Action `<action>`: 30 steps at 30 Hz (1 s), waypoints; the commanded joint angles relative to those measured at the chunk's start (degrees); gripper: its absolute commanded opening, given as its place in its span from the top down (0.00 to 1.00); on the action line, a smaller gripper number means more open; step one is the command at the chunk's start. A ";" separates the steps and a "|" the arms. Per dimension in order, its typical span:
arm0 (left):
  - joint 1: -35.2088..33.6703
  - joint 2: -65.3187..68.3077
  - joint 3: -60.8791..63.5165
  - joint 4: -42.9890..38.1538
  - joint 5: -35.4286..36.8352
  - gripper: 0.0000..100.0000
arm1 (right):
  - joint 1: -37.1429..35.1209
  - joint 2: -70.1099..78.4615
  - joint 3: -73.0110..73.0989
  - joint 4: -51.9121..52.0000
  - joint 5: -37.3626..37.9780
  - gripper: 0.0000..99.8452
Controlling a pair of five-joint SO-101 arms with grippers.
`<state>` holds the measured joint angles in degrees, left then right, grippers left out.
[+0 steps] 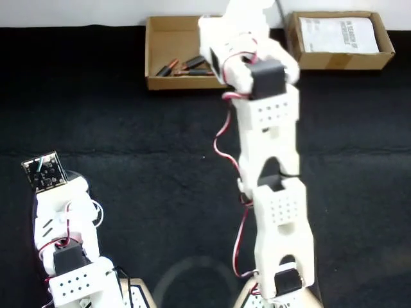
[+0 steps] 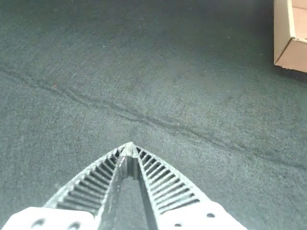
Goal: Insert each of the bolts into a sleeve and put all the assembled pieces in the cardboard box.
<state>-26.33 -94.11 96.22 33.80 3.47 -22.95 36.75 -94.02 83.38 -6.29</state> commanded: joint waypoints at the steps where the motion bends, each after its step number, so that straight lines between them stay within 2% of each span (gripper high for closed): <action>1: 3.21 -0.75 1.36 2.02 -0.26 0.99 | 0.57 -10.51 -6.99 4.70 -0.18 0.79; 7: 6.37 -0.75 1.36 5.19 -0.44 0.99 | 0.57 -19.21 -6.99 17.98 -0.35 0.79; 14: 10.95 -0.84 1.36 11.16 -0.44 0.99 | 2.42 -34.24 -1.98 17.80 -0.18 0.79; 17: 11.12 -0.84 1.36 11.16 -0.53 0.99 | 2.51 -45.58 10.86 17.80 -0.18 0.79; 30: 11.65 -0.84 1.36 12.92 -0.53 0.99 | 2.77 -96.75 86.02 17.54 -0.26 0.79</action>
<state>-16.22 -94.20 96.22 45.14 3.47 -21.10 -50.20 -24.40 100.44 -6.29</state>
